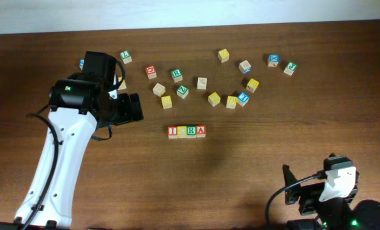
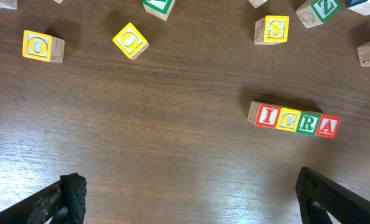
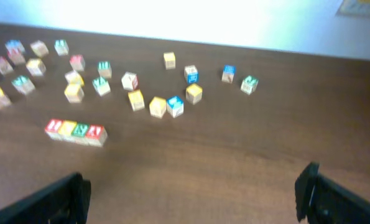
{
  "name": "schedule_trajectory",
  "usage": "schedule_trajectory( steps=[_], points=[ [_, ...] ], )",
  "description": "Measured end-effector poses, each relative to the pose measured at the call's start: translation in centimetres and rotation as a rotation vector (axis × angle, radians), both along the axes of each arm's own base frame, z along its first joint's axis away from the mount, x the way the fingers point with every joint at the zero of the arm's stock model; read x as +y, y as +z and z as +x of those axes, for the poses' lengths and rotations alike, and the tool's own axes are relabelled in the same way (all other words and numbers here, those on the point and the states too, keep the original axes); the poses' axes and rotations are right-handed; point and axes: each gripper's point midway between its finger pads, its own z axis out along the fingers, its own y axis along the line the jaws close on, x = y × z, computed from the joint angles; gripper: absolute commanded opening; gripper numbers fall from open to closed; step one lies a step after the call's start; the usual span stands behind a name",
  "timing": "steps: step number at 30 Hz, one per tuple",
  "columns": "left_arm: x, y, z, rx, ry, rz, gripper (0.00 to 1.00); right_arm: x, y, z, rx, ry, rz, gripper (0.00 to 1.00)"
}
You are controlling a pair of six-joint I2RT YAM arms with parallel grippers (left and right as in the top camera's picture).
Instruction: Spell out ICRA
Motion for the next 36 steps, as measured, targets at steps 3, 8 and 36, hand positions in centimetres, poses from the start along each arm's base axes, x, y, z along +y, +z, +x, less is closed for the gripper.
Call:
schedule_trajectory(
  steps=[3, 8, 36],
  points=[
    [0.0, 0.0, 0.0, 0.000, 0.000, 0.000, 0.99, 0.3, -0.7, 1.7, -0.108, 0.014, 0.001, 0.98],
    [0.0, 0.0, 0.0, 0.000, 0.000, 0.000, 0.99, 1.1, -2.1, 4.4, -0.261, 0.062, 0.013, 0.98],
    [0.0, 0.0, 0.0, 0.000, 0.000, 0.000, 0.99, 1.0, -10.6, 8.8, -0.348, 0.031, 0.083, 0.98]
  ],
)
